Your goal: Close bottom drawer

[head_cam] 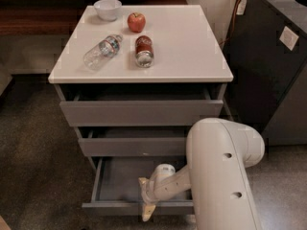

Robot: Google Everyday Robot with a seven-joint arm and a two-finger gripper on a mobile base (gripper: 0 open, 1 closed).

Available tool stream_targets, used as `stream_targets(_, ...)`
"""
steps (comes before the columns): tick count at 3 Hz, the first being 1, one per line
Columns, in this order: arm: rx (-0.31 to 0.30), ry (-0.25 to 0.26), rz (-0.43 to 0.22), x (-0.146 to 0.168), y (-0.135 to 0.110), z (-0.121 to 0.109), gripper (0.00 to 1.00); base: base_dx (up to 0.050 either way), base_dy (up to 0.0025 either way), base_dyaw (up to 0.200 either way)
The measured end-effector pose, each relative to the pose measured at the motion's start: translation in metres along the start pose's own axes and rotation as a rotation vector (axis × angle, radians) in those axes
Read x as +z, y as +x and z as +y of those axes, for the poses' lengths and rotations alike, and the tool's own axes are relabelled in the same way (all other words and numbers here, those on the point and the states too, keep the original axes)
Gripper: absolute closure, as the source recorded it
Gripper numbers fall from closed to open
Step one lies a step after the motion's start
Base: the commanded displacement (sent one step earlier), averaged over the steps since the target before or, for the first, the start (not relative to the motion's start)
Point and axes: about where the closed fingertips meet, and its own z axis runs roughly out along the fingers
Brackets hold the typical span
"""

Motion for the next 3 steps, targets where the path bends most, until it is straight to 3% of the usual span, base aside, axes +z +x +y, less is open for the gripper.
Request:
stream_targets(1,0.009,-0.013,-0.014,0.024,-0.001,0.015,0.00,0.000,0.00000,0.000)
stream_targets(3,0.061,0.008,0.035,0.048,0.021,0.021,0.00,0.000,0.00000,0.000)
